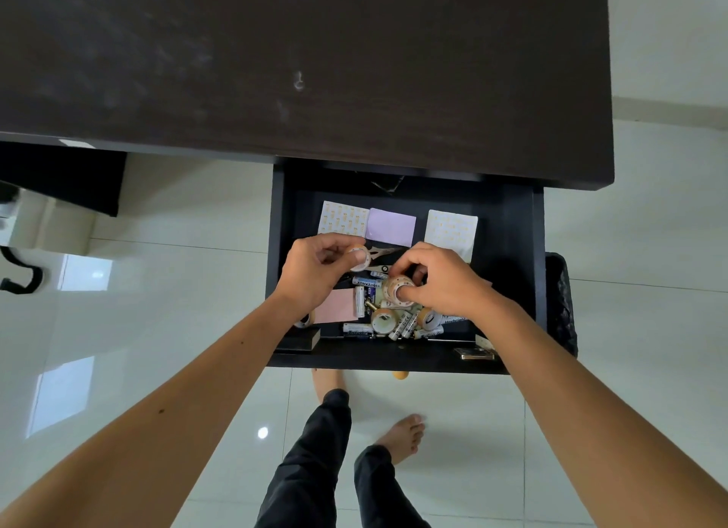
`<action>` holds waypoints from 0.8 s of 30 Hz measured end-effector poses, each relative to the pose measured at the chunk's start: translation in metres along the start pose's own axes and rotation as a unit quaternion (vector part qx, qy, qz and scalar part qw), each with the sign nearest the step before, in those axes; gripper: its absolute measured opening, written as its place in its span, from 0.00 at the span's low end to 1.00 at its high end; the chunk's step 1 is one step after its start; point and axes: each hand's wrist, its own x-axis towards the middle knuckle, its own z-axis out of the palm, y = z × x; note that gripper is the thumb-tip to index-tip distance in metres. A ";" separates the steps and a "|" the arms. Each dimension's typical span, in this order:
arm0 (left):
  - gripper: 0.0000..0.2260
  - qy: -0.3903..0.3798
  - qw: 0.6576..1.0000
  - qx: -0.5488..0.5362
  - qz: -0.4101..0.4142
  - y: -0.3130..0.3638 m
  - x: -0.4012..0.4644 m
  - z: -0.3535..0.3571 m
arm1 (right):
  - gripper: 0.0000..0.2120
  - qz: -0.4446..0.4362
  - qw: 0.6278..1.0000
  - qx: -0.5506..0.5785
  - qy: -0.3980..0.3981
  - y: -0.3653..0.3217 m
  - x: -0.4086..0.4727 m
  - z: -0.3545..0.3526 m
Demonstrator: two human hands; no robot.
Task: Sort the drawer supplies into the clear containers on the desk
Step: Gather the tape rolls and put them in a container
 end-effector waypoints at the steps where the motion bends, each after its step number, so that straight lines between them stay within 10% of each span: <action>1: 0.07 0.001 1.000 -0.011 -0.004 0.000 0.001 -0.001 | 0.14 0.002 1.000 0.004 -0.003 0.000 0.000 0.001; 24: 0.25 -0.169 0.957 -0.223 -0.077 0.024 -0.007 0.011 | 0.15 0.030 0.974 0.217 0.063 -0.024 0.009 -0.012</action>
